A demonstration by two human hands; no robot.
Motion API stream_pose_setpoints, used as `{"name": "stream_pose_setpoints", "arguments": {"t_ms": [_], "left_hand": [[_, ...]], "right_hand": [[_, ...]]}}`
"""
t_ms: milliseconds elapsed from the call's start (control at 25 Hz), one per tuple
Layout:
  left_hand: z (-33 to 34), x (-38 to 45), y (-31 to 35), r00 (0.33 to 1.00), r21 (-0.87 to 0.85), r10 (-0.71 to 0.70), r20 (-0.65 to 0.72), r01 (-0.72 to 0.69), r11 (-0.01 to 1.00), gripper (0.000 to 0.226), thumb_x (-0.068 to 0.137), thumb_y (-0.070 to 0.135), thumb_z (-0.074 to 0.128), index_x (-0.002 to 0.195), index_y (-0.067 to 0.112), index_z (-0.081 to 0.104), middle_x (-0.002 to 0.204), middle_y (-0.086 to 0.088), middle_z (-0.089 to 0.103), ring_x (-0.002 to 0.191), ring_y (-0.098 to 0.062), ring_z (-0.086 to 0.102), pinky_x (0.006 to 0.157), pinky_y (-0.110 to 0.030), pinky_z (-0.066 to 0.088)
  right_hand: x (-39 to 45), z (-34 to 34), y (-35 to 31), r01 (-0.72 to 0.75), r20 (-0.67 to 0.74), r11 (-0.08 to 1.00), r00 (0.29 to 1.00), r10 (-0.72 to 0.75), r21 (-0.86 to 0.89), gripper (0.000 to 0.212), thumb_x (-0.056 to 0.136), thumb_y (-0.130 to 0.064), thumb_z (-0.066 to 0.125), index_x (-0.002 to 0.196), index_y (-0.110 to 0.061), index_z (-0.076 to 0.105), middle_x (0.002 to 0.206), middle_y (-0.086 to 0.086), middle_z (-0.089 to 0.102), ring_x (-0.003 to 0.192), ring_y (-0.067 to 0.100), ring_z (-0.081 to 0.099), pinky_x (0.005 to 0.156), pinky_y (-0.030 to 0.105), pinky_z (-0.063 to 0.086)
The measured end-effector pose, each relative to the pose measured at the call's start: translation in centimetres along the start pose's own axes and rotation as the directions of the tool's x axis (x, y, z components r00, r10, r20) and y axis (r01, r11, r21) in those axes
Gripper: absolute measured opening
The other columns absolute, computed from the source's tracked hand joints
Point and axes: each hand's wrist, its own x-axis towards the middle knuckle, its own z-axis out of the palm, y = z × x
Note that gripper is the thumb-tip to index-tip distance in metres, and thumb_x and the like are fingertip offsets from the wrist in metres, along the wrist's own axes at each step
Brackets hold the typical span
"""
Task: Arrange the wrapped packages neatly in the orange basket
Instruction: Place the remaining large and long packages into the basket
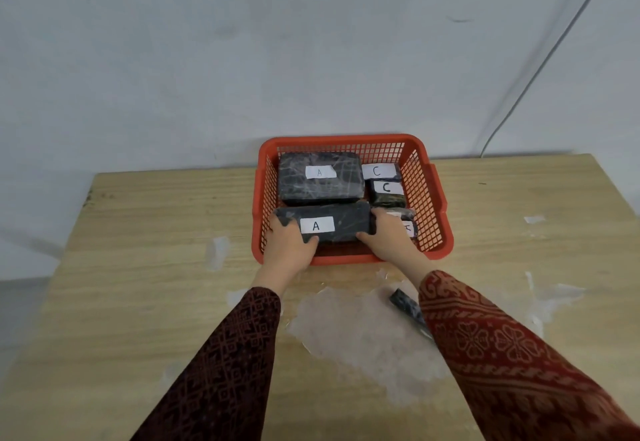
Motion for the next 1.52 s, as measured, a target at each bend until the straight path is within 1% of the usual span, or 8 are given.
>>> {"name": "stream_pose_setpoints", "arguments": {"t_ms": [280, 520, 640, 760, 880, 1040, 1160, 1520], "left_hand": [[0.2, 1.2, 1.7, 0.974, 0.223, -0.137, 0.179, 0.095, 0.970, 0.098, 0.084, 0.059, 0.053, 0.152, 0.007, 0.003, 0.156, -0.029, -0.014, 0.145, -0.046, -0.002, 0.119, -0.048, 0.010], [-0.1, 0.0, 2.8, 0.991, 0.304, -0.083, 0.105, 0.047, 0.952, 0.088, 0.089, 0.057, 0.044, 0.150, 0.003, 0.012, 0.159, -0.024, -0.001, 0.146, -0.040, 0.000, 0.118, -0.045, 0.006], [0.0, -2.3, 3.1, 0.987, 0.102, 0.132, -0.088, -0.122, 0.987, 0.057, 0.094, 0.042, 0.047, 0.143, 0.014, 0.039, 0.151, -0.016, 0.033, 0.139, -0.035, 0.027, 0.113, -0.045, 0.023], [1.5, -7.2, 5.0, 0.885, -0.274, 0.324, -0.333, -0.420, 0.865, 0.027, 0.094, 0.024, 0.052, 0.119, 0.016, 0.059, 0.110, -0.001, 0.058, 0.096, -0.013, 0.056, 0.084, -0.029, 0.048], [5.3, -10.9, 6.5, 0.822, -0.302, 0.537, -0.190, -0.569, 0.765, 0.020, 0.094, 0.021, 0.051, 0.110, 0.018, 0.063, 0.100, 0.006, 0.057, 0.083, -0.003, 0.054, 0.073, -0.018, 0.044], [10.1, -10.7, 6.2, 0.771, -0.014, 0.626, 0.121, -0.629, 0.777, 0.038, 0.095, 0.019, 0.048, 0.133, 0.019, 0.052, 0.142, -0.002, 0.049, 0.135, -0.021, 0.038, 0.111, -0.034, 0.029], [11.4, -9.9, 6.0, 0.747, 0.137, 0.605, 0.275, -0.653, 0.745, 0.048, 0.095, 0.019, 0.050, 0.142, 0.019, 0.042, 0.155, -0.004, 0.032, 0.142, -0.025, 0.028, 0.116, -0.036, 0.020], [5.8, -11.7, 5.1, 0.863, -0.353, 0.502, 0.055, -0.454, 0.818, 0.026, 0.082, 0.026, 0.071, 0.108, 0.023, 0.068, 0.102, 0.009, 0.067, 0.094, -0.005, 0.059, 0.078, -0.015, 0.042]], "right_hand": [[0.0, 0.7, 1.0, 0.144, 0.088, 0.983, 0.987, -0.135, -0.111, 0.057, 0.096, -0.044, 0.042, 0.141, -0.009, 0.041, 0.136, 0.017, 0.054, 0.126, 0.033, 0.048, 0.105, 0.042, 0.040], [-1.2, -1.5, -0.1, 0.258, 0.148, 0.909, 0.964, -0.220, -0.327, 0.054, 0.096, -0.044, 0.040, 0.140, -0.012, 0.042, 0.141, 0.016, 0.047, 0.125, 0.033, 0.047, 0.101, 0.045, 0.043], [-4.1, -4.4, 0.1, 0.384, -0.033, 0.899, 0.916, -0.399, -0.210, 0.038, 0.094, -0.033, 0.050, 0.127, -0.015, 0.054, 0.126, 0.005, 0.057, 0.112, 0.020, 0.055, 0.093, 0.036, 0.048], [-9.0, -5.2, 3.1, 0.482, -0.205, 0.876, 0.860, -0.467, 0.025, 0.017, 0.092, -0.020, 0.055, 0.104, -0.012, 0.064, 0.096, -0.001, 0.064, 0.085, 0.009, 0.059, 0.076, 0.024, 0.051], [-13.3, -2.4, 8.6, 0.378, -0.234, 0.925, 0.903, -0.361, 0.031, 0.014, 0.087, -0.015, 0.062, 0.099, -0.011, 0.065, 0.092, 0.002, 0.063, 0.084, 0.015, 0.059, 0.072, 0.027, 0.049], [-17.4, 1.3, 15.0, 0.104, -0.209, 0.992, 0.971, -0.117, -0.076, 0.043, 0.077, -0.023, 0.074, 0.115, -0.013, 0.059, 0.109, 0.006, 0.055, 0.104, 0.024, 0.052, 0.083, 0.031, 0.044], [-18.9, 2.2, 16.8, -0.026, -0.141, 0.997, 0.990, 0.016, -0.067, 0.048, 0.075, -0.025, 0.076, 0.117, -0.016, 0.054, 0.108, 0.003, 0.053, 0.103, 0.021, 0.050, 0.078, 0.024, 0.039], [-17.8, -4.2, 13.9, 0.088, -0.110, 0.937, 0.992, -0.053, 0.337, 0.009, 0.089, -0.024, 0.063, 0.097, -0.025, 0.063, 0.083, -0.005, 0.062, 0.075, 0.008, 0.059, 0.066, 0.025, 0.045]]}}
